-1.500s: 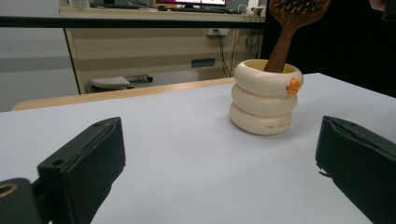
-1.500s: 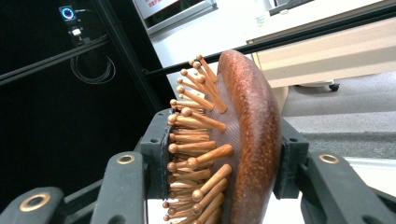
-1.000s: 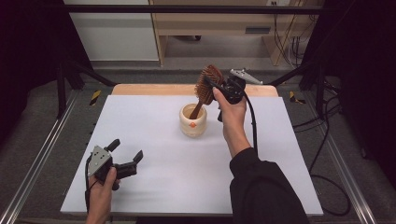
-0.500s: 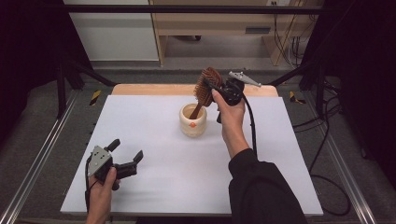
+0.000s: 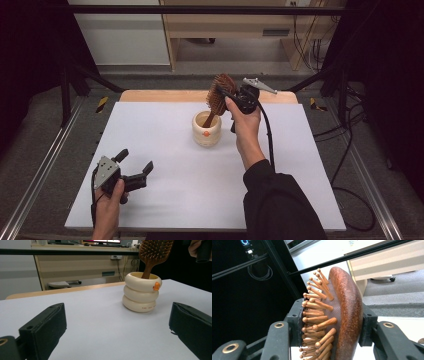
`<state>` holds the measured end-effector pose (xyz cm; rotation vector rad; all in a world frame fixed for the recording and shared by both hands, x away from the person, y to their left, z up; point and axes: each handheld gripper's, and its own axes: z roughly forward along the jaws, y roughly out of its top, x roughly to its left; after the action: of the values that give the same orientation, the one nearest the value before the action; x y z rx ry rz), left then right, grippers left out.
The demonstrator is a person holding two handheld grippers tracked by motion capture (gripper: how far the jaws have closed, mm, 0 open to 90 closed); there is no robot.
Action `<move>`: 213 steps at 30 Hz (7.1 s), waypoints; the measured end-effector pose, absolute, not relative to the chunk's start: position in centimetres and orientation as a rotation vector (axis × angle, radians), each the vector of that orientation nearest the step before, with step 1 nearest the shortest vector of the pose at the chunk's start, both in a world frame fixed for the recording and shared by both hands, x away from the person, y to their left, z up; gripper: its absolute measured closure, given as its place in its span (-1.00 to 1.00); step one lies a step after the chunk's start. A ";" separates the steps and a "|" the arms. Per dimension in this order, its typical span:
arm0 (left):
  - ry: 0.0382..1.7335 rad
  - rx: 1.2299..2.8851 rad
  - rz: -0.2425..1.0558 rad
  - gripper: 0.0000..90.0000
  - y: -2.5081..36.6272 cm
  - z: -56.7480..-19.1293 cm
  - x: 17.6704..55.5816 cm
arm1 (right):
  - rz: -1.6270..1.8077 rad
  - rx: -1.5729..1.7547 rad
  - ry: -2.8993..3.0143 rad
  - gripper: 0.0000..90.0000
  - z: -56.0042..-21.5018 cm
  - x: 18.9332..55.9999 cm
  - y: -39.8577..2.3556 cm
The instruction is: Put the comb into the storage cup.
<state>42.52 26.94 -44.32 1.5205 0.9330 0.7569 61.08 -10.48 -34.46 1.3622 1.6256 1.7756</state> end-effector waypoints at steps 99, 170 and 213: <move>0.930 1.520 0.757 -0.97 27.1 -44.3 42.5 | 1.802 1.428 1.641 0.11 -37.3 61.6 -9.2; 0.924 1.531 0.756 -0.97 26.8 -44.4 42.6 | 1.811 1.491 1.652 0.05 -37.8 61.7 -10.5; 0.923 1.533 0.755 -0.97 26.8 -44.4 42.6 | 1.798 1.504 1.654 0.00 -37.8 61.7 -10.7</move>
<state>42.65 26.83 -44.40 1.5329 0.9229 0.7548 61.70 -10.75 -37.85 1.5036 1.6538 1.7976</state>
